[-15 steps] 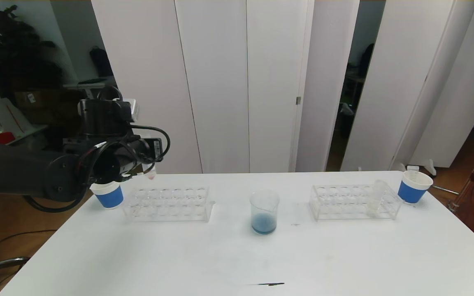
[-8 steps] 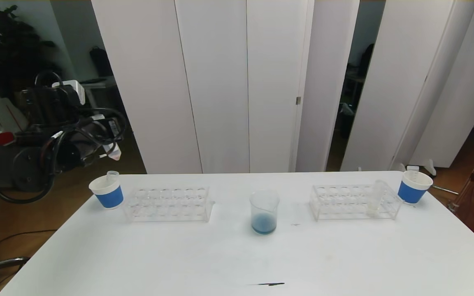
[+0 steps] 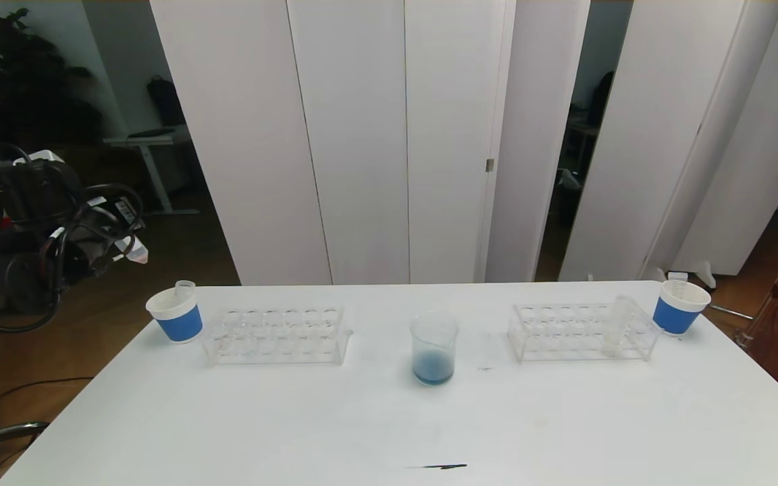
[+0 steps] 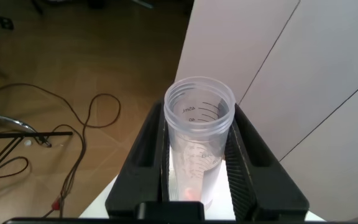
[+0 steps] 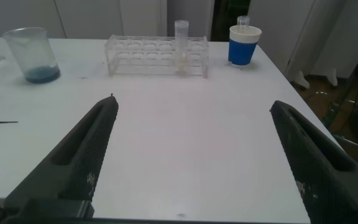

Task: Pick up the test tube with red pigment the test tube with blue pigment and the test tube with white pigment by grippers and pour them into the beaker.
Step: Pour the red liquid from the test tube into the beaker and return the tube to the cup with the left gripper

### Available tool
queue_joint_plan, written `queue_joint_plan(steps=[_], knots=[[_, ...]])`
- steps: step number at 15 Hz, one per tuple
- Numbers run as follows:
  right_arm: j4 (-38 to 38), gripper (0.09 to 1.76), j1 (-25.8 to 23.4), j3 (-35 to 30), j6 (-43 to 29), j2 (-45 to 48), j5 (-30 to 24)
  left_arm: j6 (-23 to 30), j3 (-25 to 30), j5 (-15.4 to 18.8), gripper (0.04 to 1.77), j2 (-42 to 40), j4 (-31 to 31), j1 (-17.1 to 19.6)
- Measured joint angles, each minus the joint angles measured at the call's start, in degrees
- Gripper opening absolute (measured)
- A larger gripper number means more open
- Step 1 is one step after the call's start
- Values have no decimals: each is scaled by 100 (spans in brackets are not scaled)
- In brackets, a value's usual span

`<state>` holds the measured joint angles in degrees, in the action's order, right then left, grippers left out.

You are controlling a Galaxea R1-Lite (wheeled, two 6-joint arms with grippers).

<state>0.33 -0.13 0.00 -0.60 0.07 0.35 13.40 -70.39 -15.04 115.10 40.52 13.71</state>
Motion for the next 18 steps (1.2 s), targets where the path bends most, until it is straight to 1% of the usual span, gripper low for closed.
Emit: queue_joint_plan(steps=[2, 3, 9, 14, 18], knots=[[-2, 175, 0, 0, -2, 0, -2, 7, -26, 173, 60, 210, 226, 152], [0, 175, 0, 0, -2, 0, -2, 7, -30, 207, 60, 306, 294, 202], [0, 175, 0, 0, -2, 0, -2, -39, -87, 228, 60, 1036, 794, 279], [-2, 175, 0, 0, -2, 0, 0, -83, -232, 215, 60, 1585, 842, 273], [-2, 175, 0, 0, 0, 0, -2, -65, -210, 195, 60, 1770, 842, 229]])
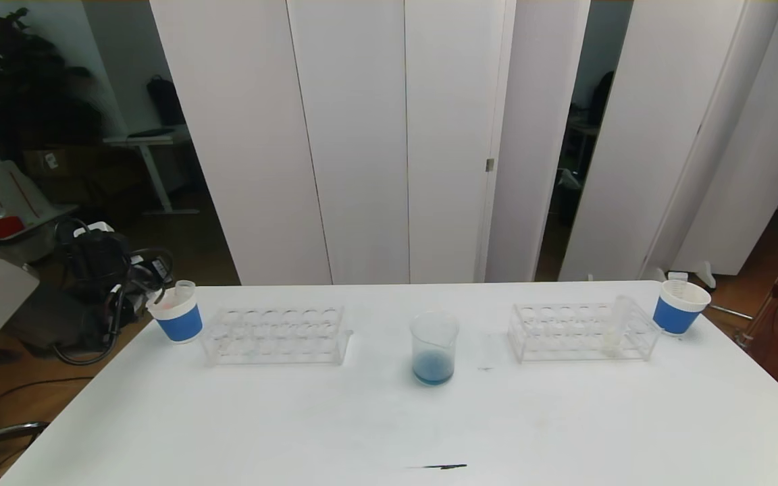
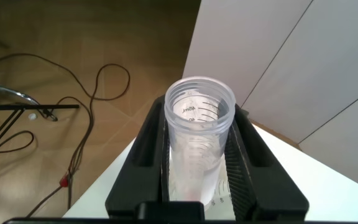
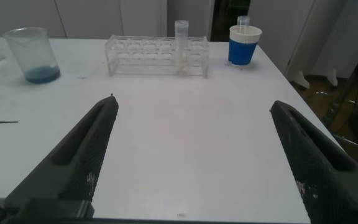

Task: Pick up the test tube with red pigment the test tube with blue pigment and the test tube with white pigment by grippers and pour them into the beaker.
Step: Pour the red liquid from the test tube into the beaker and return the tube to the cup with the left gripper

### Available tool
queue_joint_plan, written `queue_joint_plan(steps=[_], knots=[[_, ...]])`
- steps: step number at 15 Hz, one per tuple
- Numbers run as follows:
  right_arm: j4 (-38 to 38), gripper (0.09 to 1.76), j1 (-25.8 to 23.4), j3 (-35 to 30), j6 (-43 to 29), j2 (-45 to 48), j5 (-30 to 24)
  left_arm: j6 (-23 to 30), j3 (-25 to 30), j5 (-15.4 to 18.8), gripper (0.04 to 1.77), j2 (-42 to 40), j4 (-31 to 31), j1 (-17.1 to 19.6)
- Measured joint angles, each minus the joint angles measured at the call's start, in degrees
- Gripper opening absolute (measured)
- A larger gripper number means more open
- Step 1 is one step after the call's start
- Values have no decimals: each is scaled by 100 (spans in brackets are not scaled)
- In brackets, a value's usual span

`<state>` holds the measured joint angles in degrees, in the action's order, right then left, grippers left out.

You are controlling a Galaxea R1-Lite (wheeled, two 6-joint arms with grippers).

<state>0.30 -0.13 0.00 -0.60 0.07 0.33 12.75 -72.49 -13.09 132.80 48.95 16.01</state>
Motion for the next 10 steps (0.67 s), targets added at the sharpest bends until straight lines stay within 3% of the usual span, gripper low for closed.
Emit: queue_joint_plan(steps=[10], knots=[[2, 175, 0, 0, -2, 0, 0, -18, 149, -35, 60, 123, -27, -105]])
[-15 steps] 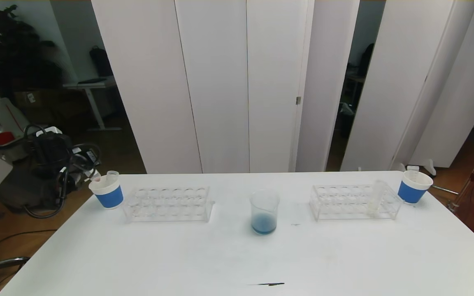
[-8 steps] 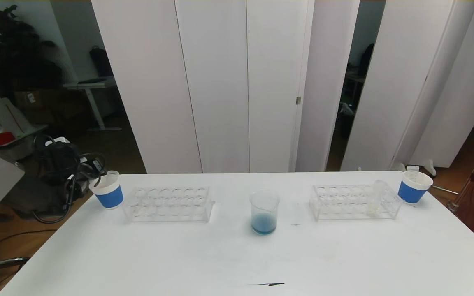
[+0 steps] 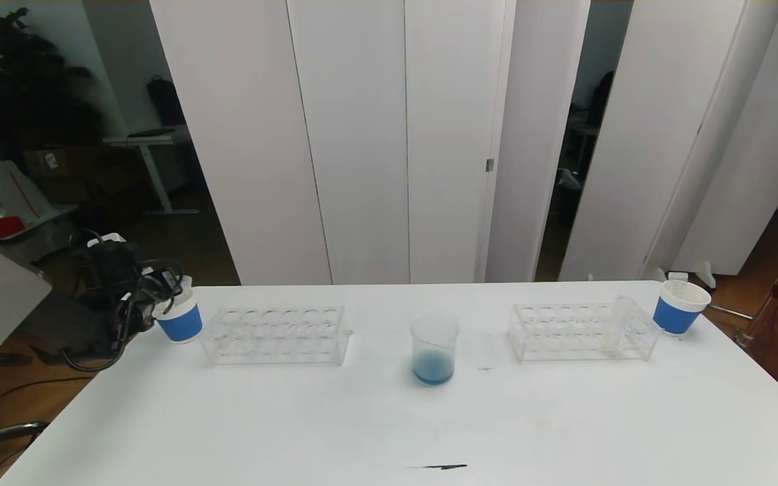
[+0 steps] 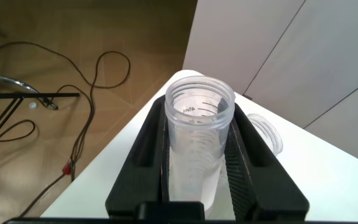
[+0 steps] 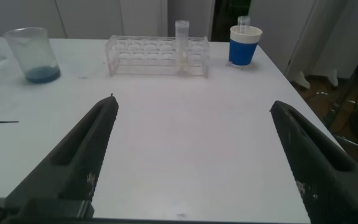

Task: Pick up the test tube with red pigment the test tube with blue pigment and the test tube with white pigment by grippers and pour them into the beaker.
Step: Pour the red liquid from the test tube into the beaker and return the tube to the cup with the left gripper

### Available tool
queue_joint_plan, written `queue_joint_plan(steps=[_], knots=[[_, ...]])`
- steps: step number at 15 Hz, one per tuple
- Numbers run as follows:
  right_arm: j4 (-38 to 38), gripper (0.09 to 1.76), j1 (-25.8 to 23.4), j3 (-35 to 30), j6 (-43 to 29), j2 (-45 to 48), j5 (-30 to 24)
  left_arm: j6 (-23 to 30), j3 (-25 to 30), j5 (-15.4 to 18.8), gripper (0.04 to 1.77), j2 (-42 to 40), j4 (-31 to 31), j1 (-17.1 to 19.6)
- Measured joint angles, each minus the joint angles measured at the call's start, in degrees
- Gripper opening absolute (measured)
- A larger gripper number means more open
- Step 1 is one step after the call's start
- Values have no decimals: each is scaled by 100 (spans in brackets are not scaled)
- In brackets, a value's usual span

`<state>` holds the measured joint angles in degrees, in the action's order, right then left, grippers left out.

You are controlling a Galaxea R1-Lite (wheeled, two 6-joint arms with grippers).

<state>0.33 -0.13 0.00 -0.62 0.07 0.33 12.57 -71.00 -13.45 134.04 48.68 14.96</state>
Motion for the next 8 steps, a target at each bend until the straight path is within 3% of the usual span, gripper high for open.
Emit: queue_joint_plan(steps=[8], knots=[[0, 175, 0, 0, 0, 0, 2, -80, -50, -22, 60, 23, 20, -13]])
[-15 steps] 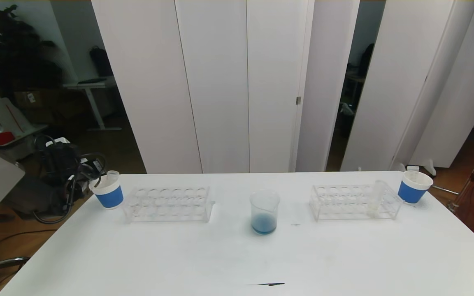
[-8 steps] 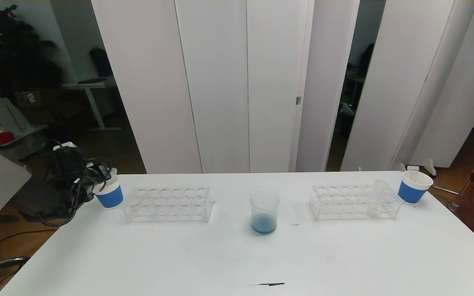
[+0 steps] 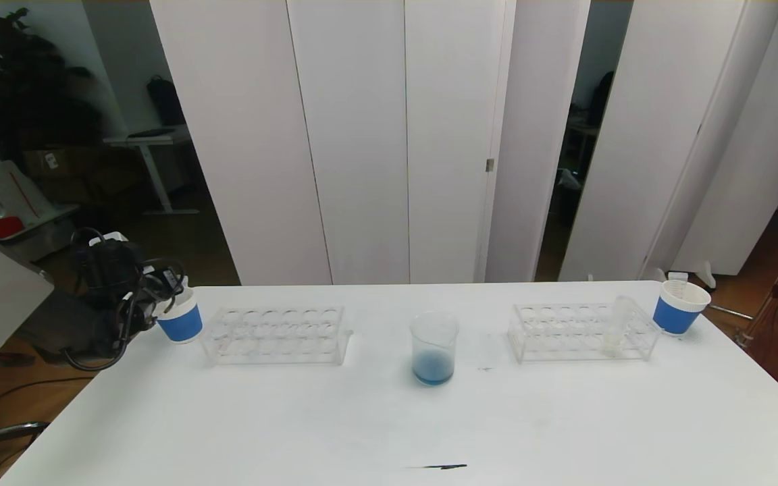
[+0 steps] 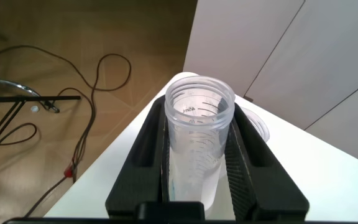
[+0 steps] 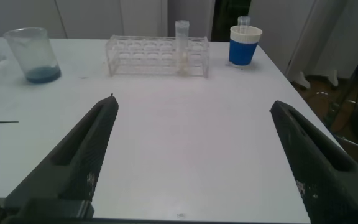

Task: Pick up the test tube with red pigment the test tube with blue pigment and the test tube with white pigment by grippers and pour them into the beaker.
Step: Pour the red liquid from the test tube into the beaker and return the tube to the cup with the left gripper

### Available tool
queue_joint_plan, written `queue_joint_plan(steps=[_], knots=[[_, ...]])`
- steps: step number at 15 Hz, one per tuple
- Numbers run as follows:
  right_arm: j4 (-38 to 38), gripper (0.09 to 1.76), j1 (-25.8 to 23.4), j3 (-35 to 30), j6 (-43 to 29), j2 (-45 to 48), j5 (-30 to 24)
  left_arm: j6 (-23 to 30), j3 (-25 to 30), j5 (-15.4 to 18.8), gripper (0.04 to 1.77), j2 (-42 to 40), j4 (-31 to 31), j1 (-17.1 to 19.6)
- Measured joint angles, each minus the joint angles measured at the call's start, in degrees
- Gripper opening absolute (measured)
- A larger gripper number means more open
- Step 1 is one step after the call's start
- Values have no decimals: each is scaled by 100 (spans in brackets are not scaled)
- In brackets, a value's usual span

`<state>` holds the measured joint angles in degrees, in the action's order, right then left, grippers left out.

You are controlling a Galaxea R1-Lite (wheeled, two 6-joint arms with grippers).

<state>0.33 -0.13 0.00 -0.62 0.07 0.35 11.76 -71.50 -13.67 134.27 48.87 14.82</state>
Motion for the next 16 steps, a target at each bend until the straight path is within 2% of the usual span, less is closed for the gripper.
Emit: queue_joint_plan(steps=[1, 2, 3, 4, 5, 6, 12, 16], knots=[[0, 175, 0, 0, 2, 0, 0, -39, 4, -16, 60, -1, 10, 0], [0, 175, 0, 0, 2, 0, 0, -57, 22, -11, 72, -1, 63, 0], [-2, 175, 0, 0, 2, 0, -2, -66, 33, 0, 98, -1, 148, 0], [0, 175, 0, 0, 2, 0, 0, -85, 39, 2, 135, -1, 236, 6], [0, 175, 0, 0, 0, 0, 0, -135, 50, 2, 163, -1, 297, 11], [0, 175, 0, 0, 0, 0, -2, -171, 52, 5, 174, -4, 317, 17], [-2, 175, 2, 0, 0, 0, 0, -339, 33, -6, 174, -67, 322, 46], [-2, 175, 0, 0, 0, 0, 0, -774, 67, 2, 174, -502, 129, 50]])
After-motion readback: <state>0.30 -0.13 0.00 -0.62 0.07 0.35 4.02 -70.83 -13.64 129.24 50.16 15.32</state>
